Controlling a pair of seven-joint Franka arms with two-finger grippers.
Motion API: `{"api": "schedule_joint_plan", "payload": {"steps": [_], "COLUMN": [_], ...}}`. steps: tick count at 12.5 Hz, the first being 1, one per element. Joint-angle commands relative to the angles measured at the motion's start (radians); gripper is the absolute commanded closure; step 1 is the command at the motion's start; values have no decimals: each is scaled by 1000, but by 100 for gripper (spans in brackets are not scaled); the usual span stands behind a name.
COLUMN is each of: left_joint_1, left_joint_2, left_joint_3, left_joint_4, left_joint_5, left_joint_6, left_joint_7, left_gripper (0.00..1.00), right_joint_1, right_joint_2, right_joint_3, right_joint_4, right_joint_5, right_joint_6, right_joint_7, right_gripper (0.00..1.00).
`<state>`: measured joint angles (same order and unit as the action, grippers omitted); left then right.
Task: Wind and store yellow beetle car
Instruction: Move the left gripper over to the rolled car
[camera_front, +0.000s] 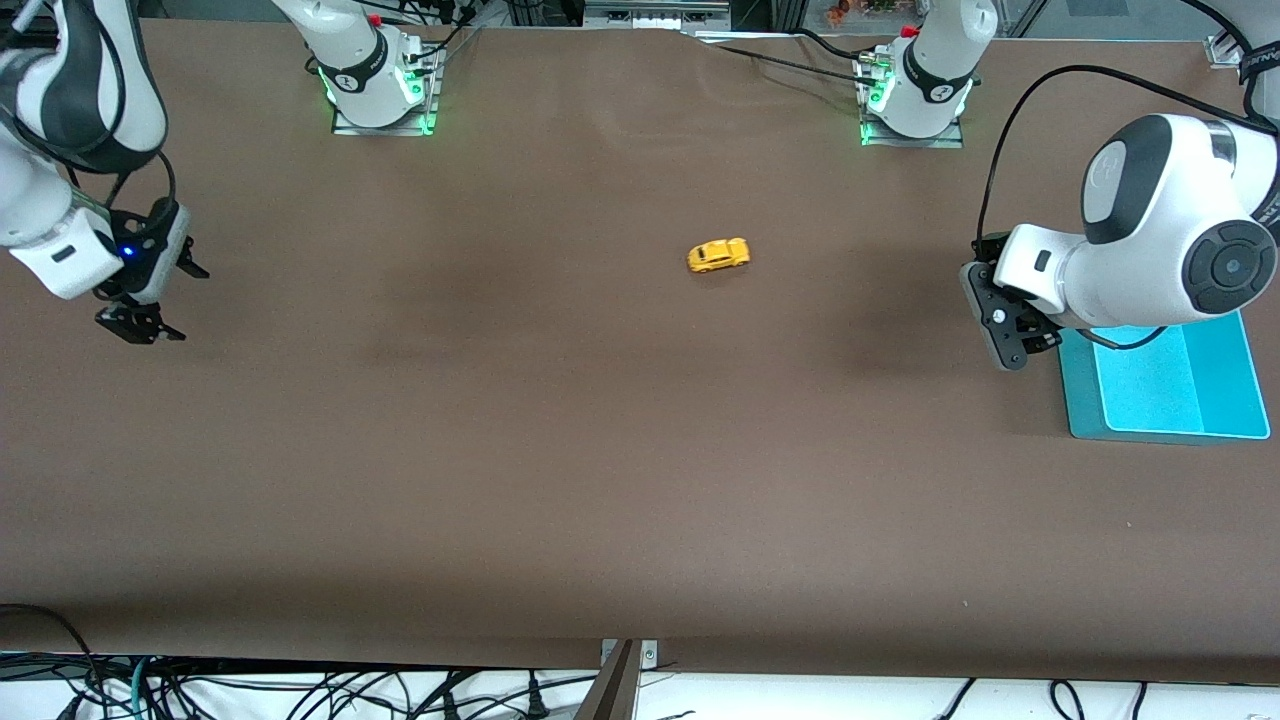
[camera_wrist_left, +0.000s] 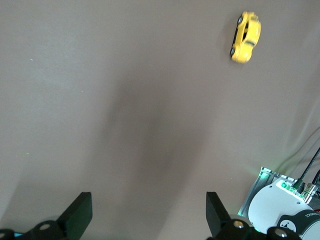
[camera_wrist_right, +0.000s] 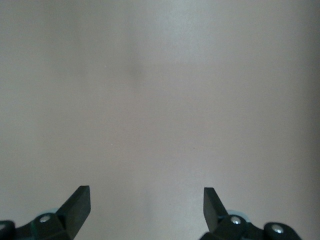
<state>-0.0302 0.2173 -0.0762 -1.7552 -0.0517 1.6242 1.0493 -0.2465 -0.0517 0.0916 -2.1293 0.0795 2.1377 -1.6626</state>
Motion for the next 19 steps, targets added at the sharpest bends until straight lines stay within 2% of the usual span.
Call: {"api": "schedule_joint_plan", "payload": {"steps": [1,4,6,9,12,14,17,19], "left_joint_1": [7,23,29,35,35,35,35,35], "left_joint_2": [-53,-59,-107,-110,-110,-110,-111,-111], "left_joint_3": [-5,-5,-8,-85,-160,-238,-335,-375], "left_joint_4": [-101,-202,-311,-375,-515,-533,-553,-573], "left_joint_5": [1,-22,-30,-45,-88,-89,-89,-89], "left_joint_6": [49,121,210,279,451,471,473,486], "left_joint_7": [53,147,161,143,85,-15,-136,-175], "left_gripper": [0,0,0,0,0,0,0,0], "right_joint_1": [-11,-10,-8,22,33,33,33,33], "right_joint_2": [-57,-123,-155,-180,-195,-204,-212,-217], "right_joint_3": [10,10,10,11,42,63,76,73], "right_joint_4": [48,57,57,58,62,62,62,57], "right_joint_5": [14,2,5,-1,-4,-4,-4,-21], "right_joint_6": [-105,-169,-193,-212,-222,-257,-278,-285], "right_joint_7": [88,268,372,602,846,979,1011,1009], "right_gripper": [0,0,0,0,0,0,0,0]}}
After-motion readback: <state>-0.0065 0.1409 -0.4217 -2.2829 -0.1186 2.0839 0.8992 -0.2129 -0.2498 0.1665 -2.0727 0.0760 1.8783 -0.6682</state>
